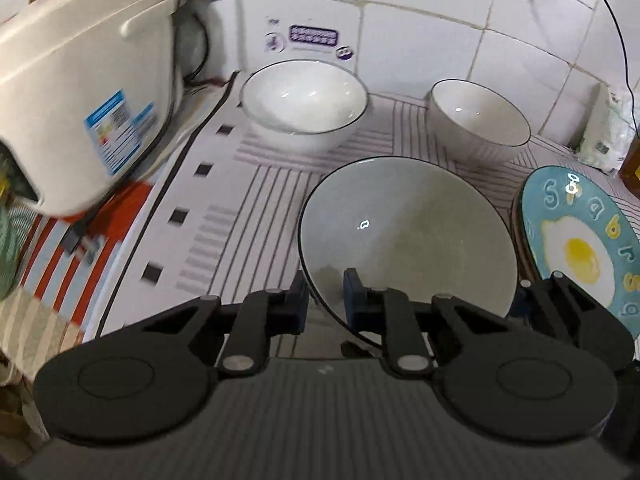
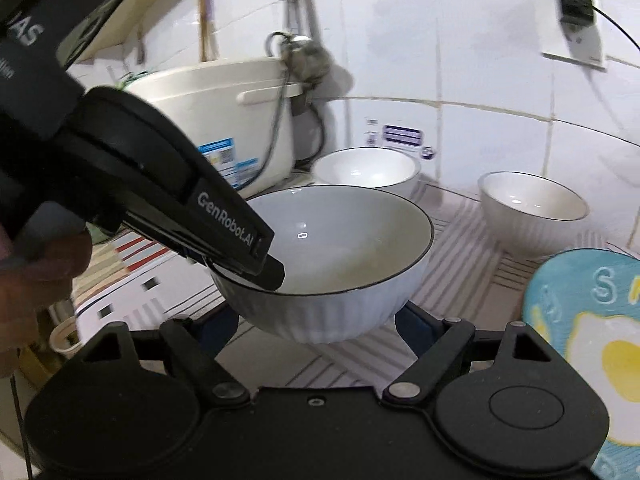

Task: Organize plates and bowls
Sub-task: 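Move both grippers to the nearest white bowl and grip its rim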

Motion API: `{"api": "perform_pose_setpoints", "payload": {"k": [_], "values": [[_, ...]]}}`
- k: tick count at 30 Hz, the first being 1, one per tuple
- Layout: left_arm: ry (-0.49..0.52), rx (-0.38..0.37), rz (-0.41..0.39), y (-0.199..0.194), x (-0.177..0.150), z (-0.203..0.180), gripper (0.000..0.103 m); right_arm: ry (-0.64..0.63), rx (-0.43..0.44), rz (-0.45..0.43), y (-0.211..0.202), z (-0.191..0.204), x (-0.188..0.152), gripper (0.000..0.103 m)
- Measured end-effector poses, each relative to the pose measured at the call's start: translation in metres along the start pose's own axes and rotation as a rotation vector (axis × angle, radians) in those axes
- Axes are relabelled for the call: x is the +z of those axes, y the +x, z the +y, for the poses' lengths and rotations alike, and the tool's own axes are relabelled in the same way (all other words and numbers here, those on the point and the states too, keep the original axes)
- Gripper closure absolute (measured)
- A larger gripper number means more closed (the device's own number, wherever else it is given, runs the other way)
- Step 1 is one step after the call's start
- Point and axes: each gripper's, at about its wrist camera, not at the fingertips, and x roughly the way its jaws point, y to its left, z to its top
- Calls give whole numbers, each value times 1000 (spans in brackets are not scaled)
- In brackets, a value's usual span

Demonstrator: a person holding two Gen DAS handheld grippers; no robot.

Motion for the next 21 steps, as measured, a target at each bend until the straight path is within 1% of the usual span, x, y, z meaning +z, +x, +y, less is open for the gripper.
{"api": "perform_pose_setpoints", "payload": {"k": [3,6,9,10,13,15,17,19,20,21], "values": [[2,5,1,11,2,-1,86,41,-36,28,7,-7,5,14],[6,10,-1,22,0,1,87,-14,-85,46,17,-2,6,15],[-13,16,25,32,0,5,87,-50,-113,74,27,3,8,15],[-13,18,22,32,-1,5,87,-61,-119,89,31,4,8,15],[19,37,17,32,-2,0,87,-72,-133,131,35,5,9,15],[19,34,33,31,-2,0,84,-78,-141,148,34,7,9,15],[33,22,90,27,1,-3,78,-105,-181,160,28,11,10,13],[63,26,77,16,2,-7,70,-147,-232,207,21,16,15,13],[81,32,74,11,3,-8,64,-167,-246,210,14,18,17,12],[100,41,71,5,5,-10,61,-181,-244,199,4,18,20,12]]}}
